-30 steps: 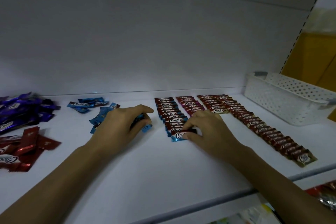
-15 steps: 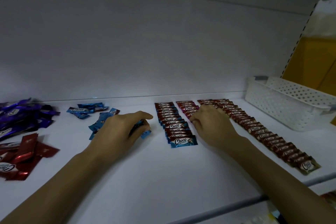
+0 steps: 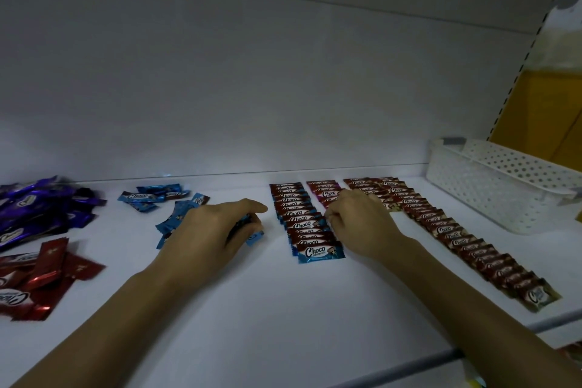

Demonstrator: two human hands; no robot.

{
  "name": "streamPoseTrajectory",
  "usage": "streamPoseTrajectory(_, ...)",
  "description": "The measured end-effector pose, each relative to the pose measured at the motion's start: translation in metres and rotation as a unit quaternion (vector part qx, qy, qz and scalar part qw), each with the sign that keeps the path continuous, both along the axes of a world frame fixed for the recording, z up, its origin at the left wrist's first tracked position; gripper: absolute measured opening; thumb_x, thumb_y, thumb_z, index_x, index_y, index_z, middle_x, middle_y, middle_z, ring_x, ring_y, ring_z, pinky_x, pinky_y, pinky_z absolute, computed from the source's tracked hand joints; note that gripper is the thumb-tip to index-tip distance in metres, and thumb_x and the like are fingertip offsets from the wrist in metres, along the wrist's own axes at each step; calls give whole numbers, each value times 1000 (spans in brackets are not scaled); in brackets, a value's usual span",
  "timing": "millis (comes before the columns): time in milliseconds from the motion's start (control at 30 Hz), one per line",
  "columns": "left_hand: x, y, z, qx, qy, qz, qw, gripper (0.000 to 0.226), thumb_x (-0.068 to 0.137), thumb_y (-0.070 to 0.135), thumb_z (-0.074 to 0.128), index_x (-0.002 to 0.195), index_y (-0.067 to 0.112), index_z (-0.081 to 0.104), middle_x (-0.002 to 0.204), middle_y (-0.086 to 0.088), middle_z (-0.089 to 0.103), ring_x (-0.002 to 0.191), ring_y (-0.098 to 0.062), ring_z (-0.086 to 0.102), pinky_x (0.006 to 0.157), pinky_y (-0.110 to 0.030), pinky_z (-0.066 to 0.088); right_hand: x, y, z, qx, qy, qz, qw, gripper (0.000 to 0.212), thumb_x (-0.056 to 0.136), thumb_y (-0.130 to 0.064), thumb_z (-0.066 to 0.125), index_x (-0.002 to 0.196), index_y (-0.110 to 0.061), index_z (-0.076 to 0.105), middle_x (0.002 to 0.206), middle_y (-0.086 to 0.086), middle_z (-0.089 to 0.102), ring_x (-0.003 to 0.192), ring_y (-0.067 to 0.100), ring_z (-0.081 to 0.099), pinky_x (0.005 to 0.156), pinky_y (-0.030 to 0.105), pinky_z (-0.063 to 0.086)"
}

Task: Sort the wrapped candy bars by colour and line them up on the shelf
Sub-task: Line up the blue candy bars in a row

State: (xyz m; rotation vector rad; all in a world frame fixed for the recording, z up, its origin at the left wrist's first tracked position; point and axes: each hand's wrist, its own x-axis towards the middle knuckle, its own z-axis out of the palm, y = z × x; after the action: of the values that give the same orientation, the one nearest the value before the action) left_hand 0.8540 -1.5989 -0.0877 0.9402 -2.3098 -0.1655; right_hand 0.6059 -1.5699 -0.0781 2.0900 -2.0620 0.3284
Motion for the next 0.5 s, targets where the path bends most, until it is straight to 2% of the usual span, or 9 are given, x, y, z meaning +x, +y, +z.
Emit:
streamPoseTrajectory(133, 1, 1, 1, -4, 1, 2, 1000, 30, 87, 19, 67, 117, 22, 67, 92, 18, 68, 88, -10, 67, 57, 7, 35, -1, 1, 0, -5, -1, 3, 1000, 29, 99, -26, 43, 110, -19, 69, 111, 0, 62, 102, 15, 52, 94, 30, 37)
streamPoseTrajectory(333, -1, 0, -1, -14, 9, 2, 1000, 31, 88, 21, 66, 119, 25, 65, 97, 15, 70, 91, -9, 67, 60, 4, 34, -7, 10, -4, 1, 23, -3, 1000, 29, 96, -23, 51, 121, -24, 64, 120, -2, 59, 110, 15, 50, 101, 31, 34)
streamPoseTrajectory(500, -1, 0, -1, -18, 19, -1, 1000, 30, 88, 20, 65, 118, 23, 66, 95, 17, 68, 88, -5, 64, 60, 3, 36, -7, 7, -9, -20, 4, -5, 1000, 26, 94, -32, 55, 116, -23, 66, 115, -3, 62, 106, 12, 51, 99, 29, 37)
